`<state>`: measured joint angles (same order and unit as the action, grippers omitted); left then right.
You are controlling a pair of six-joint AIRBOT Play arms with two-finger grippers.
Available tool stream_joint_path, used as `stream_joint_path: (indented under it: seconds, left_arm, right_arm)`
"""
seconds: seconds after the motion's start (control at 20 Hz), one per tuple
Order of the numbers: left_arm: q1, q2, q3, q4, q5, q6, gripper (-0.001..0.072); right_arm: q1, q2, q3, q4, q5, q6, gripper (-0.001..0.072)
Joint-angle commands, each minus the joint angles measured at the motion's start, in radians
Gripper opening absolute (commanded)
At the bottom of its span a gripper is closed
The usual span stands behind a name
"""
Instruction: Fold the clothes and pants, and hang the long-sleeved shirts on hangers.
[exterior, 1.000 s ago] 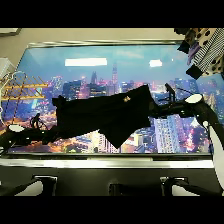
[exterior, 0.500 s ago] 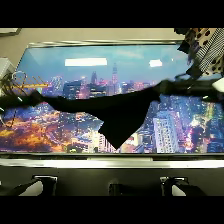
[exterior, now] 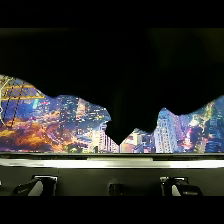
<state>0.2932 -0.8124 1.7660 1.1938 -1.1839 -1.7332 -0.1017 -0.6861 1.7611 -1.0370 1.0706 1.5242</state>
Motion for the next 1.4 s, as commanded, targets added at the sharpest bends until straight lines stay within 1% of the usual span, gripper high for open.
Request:
stream_joint_path:
  seconds: [0.0,0.1,0.2,0.25,0.35,0.45,0.5,0.55,0.65,0.75,0.85,0.95,1.1,1.15,1.2,1.25,1.3,1.35]
  left_arm:
    - [0.0,0.105,0.039,0.189,-0.041,-0.127,0.0014]
    - [0.0,0.098,0.037,0.199,-0.083,-0.126,0.0014]
    - [-0.002,0.061,0.021,0.198,-0.117,-0.119,0.0014]
    - [-0.002,0.029,0.003,0.186,-0.135,-0.093,0.0014]
    - [-0.002,-0.058,-0.056,0.14,-0.153,-0.007,0.0014]
    - [-0.002,-0.182,-0.141,0.114,-0.151,0.06,0.0014]
    - [-0.002,-0.255,-0.183,0.114,-0.142,0.072,0.0015]
    - [-0.002,-0.338,-0.23,0.114,-0.109,0.074,0.0015]
    - [-0.017,-0.51,-0.299,0.11,0.015,0.077,0.0015]
    - [-0.048,-0.692,-0.3,0.107,0.132,0.096,0.0014]
    - [-0.085,-0.857,-0.251,0.107,0.201,0.097,0.0014]
    - [-0.127,-0.992,-0.16,0.107,0.207,0.105,0.0015]
    - [-0.181,-1.114,-0.035,0.107,0.21,0.114,0.0014]
    - [-0.195,-1.141,0.0,0.107,0.208,0.114,0.0015]
    - [-0.204,-1.159,0.024,0.107,0.204,0.114,0.0018]
    - [-0.21,-1.162,0.033,0.107,0.203,0.114,0.0058]
    - [-0.212,-1.158,0.041,0.108,0.19,0.115,0.0214]
    - [-0.206,-1.15,0.049,0.108,0.168,0.123,0.0393]
  right_arm:
    - [0.0,0.033,0.1,-0.114,-0.079,0.114,0.0028]
    - [0.0,-0.006,0.105,-0.132,-0.12,0.143,0.0028]
    - [0.0,-0.096,0.105,-0.129,-0.106,0.164,0.0028]
    - [0.0,-0.156,0.105,-0.118,-0.072,0.164,0.0029]
    - [0.0,-0.313,0.104,-0.062,0.036,0.162,0.0029]
    - [0.002,-0.507,0.104,0.008,0.146,0.103,0.0029]
    - [0.002,-0.614,0.104,0.036,0.177,0.086,0.0029]
    - [0.02,-0.719,0.104,0.05,0.179,0.066,0.0029]
    - [0.068,-0.902,0.104,0.041,0.113,-0.003,0.0029]
    - [0.119,-1.07,0.104,0.018,-0.006,-0.014,0.0029]
    - [0.151,-1.201,0.104,0.019,-0.109,-0.008,0.0029]
    - [0.168,-1.284,0.104,0.019,-0.154,0.018,0.003]
    - [0.171,-1.336,0.104,0.018,-0.155,0.047,0.0031]
    - [0.171,-1.337,0.104,0.006,-0.154,0.047,0.0048]
    - [0.17,-1.336,0.105,0.005,-0.148,0.047,0.012]
    - [0.166,-1.331,0.105,0.008,-0.13,0.055,0.0215]
    - [0.158,-1.322,0.105,0.006,-0.101,0.061,0.0313]
    - [0.143,-1.305,0.106,0.008,-0.057,0.059,0.0426]
